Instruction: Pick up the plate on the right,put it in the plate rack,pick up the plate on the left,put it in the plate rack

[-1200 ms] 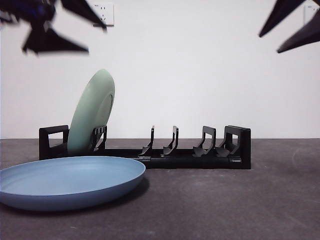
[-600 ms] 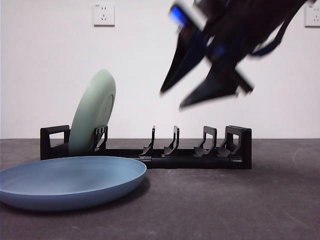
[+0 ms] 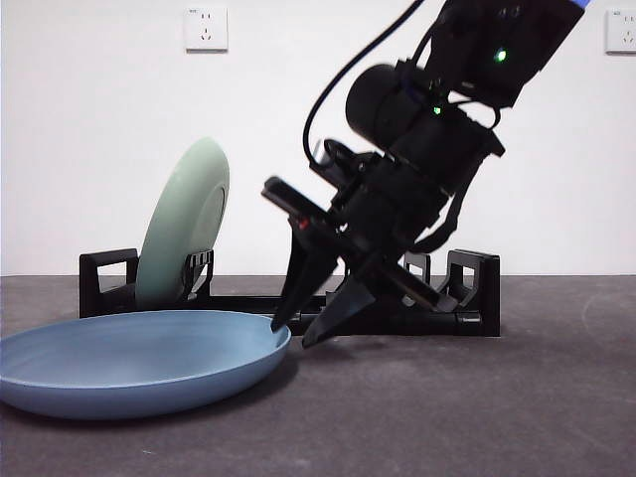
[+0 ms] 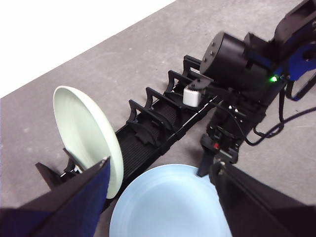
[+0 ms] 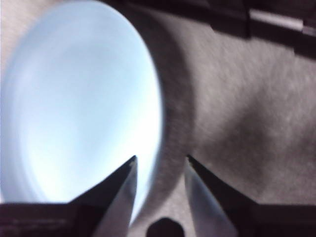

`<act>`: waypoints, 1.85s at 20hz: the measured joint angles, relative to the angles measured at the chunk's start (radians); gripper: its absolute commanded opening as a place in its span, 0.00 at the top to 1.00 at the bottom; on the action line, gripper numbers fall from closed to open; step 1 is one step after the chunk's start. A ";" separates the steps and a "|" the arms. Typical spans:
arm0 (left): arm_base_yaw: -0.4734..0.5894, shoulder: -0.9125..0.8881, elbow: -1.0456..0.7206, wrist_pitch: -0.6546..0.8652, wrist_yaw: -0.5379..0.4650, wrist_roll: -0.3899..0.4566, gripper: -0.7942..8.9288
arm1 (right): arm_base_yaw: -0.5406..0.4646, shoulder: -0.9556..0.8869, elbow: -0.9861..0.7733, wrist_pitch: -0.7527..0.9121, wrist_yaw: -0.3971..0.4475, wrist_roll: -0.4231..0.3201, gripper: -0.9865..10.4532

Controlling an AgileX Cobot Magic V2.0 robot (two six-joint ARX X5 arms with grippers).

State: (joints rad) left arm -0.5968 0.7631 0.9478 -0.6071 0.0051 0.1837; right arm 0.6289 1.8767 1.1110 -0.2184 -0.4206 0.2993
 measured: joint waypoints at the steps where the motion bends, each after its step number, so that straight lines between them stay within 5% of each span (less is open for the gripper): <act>1: 0.000 0.005 0.000 0.000 -0.003 0.000 0.56 | 0.000 0.005 0.000 0.000 -0.008 0.003 0.78; 3: 0.000 0.015 0.000 0.000 -0.003 0.000 0.56 | 0.002 0.014 0.002 0.004 -0.032 0.012 0.78; 6: 0.000 0.039 0.000 0.000 -0.003 0.000 0.56 | 0.009 0.026 0.002 0.003 -0.042 0.024 0.92; 18: 0.000 0.053 0.000 0.000 0.048 0.000 0.57 | -0.006 -0.129 0.003 -0.159 -0.040 0.025 0.92; 24: -0.064 0.055 0.000 -0.020 0.195 0.098 0.57 | -0.111 -0.354 0.003 -0.364 0.088 -0.041 0.92; 32: -0.491 0.311 0.000 -0.051 -0.116 0.234 0.57 | -0.179 -0.447 0.003 -0.531 0.091 -0.106 0.92; 37: -0.595 0.519 0.000 0.003 -0.216 0.293 0.57 | -0.179 -0.447 0.003 -0.539 0.087 -0.117 0.92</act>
State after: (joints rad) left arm -1.1915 1.2823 0.9478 -0.6037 -0.2111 0.4763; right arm 0.4500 1.4300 1.1145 -0.7578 -0.3332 0.1825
